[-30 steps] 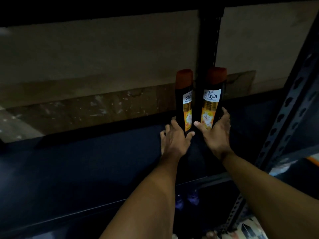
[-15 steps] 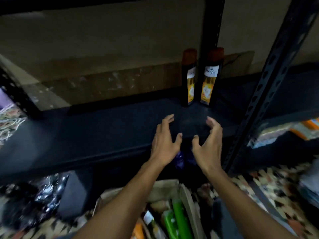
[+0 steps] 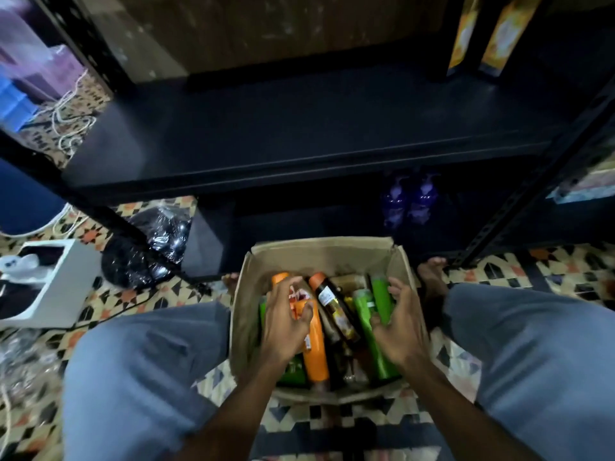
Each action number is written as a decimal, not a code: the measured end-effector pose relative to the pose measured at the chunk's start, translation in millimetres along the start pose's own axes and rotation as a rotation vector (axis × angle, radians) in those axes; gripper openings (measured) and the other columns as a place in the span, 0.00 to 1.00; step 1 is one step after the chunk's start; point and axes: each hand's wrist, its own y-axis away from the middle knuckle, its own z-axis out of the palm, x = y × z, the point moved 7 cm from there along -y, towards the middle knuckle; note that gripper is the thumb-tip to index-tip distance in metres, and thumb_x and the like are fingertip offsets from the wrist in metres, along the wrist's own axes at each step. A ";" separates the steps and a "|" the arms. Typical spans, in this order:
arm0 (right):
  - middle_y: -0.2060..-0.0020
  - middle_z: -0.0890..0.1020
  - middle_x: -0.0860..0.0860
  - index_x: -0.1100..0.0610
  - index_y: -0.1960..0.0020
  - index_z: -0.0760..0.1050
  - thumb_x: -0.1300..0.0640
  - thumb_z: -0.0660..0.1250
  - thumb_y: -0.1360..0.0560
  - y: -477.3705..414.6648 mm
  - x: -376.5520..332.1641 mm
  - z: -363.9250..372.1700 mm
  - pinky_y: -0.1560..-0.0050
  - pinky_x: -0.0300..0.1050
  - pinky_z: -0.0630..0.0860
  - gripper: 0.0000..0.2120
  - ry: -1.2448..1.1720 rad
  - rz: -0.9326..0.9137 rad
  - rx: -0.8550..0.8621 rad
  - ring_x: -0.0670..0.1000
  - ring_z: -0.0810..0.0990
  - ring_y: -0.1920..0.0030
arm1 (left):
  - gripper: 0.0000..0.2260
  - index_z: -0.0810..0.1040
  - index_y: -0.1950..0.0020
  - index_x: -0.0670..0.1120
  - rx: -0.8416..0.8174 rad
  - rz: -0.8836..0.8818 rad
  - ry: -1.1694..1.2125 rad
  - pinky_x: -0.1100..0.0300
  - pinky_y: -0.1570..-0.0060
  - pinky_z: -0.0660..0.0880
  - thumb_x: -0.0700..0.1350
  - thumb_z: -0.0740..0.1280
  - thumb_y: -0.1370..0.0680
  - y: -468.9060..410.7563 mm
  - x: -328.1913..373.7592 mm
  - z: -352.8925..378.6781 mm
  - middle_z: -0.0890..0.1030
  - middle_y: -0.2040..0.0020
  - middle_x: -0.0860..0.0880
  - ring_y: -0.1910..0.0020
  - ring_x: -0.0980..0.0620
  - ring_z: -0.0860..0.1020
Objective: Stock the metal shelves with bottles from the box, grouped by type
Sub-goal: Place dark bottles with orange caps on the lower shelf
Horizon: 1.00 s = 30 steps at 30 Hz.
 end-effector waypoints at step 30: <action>0.24 0.59 0.61 0.58 0.19 0.38 0.45 0.83 0.38 -29.0 143.2 97.5 0.27 0.56 0.65 0.68 0.345 0.573 -0.304 0.63 0.63 0.25 | 0.57 0.50 0.20 0.46 -0.303 -0.563 -0.096 0.42 0.30 0.69 0.47 0.84 0.37 13.7 -154.1 155.2 0.61 0.27 0.39 0.29 0.36 0.66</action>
